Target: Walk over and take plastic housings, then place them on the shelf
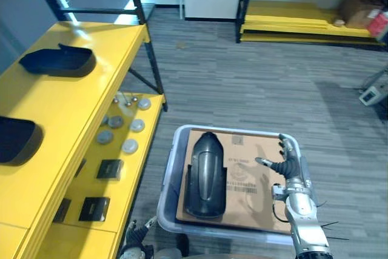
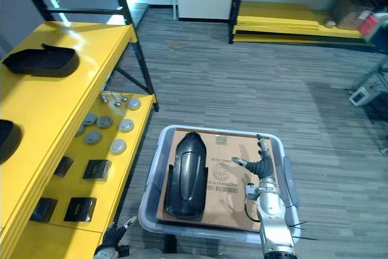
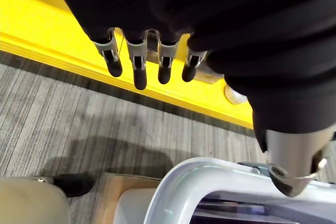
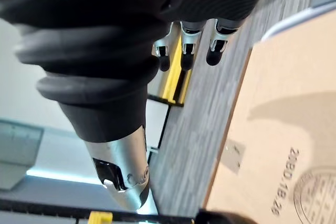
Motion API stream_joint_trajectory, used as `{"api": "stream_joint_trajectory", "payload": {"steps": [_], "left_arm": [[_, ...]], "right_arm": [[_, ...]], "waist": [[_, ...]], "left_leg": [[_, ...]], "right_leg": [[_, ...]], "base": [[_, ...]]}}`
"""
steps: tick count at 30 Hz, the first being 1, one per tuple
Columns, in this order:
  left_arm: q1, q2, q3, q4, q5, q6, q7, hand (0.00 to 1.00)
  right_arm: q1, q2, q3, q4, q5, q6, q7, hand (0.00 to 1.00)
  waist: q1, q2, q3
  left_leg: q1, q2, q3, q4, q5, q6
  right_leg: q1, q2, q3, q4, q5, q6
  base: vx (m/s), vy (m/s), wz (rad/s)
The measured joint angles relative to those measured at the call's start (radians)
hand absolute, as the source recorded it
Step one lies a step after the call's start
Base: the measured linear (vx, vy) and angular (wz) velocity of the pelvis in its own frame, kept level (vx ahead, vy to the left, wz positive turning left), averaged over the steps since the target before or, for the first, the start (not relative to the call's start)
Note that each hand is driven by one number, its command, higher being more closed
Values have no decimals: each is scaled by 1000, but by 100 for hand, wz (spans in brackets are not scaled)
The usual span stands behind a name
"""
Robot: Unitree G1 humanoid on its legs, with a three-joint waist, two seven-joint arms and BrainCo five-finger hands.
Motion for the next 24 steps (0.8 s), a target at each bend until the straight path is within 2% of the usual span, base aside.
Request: {"api": "stream_joint_trajectory", "payload": {"steps": [7,12,16,22,23,24], "left_arm": [[-23,1,-20,-1,13,0,0,0],[-29,1,-29,-2,33,1,1,0],[-36,1,-29,-4,43,1,2,0],[-43,3,-29,-4,49,1,5,0],[-43,3,-30,-4,49,2,7,0],[-44,3,-30,-4,49,2,8,0]], "right_arm": [[-79,10,20,191,-162,63,-26,0],[-92,28,18,234,-244,101,-57,0],[-125,40,19,278,-288,119,-74,0],[-176,55,22,312,-310,136,-93,0],[-185,61,23,328,-326,141,-93,100],[-199,62,30,350,-335,146,-93,100]], "waist": [[1,-1,38],[1,6,48],[1,9,61],[6,10,66],[7,10,66],[8,10,66]], "left_leg": [[-38,-5,-57,7,26,-11],[-49,-10,-85,-8,53,-19],[-56,-10,-102,-46,89,-23],[-68,-13,-111,-65,103,-22],[-67,-14,-112,-65,103,-22],[-68,-14,-114,-65,103,-22]], "right_leg": [[-4,2,-58,0,0,0],[-8,2,-86,0,0,0],[-24,3,-103,0,0,0],[-40,2,-109,2,1,2],[-39,2,-109,1,1,2],[-39,2,-110,0,1,2]], "base": [[-27,-24,26],[-66,-15,16],[-86,8,15],[-49,27,6],[-1,8,3],[0,0,0]]}}
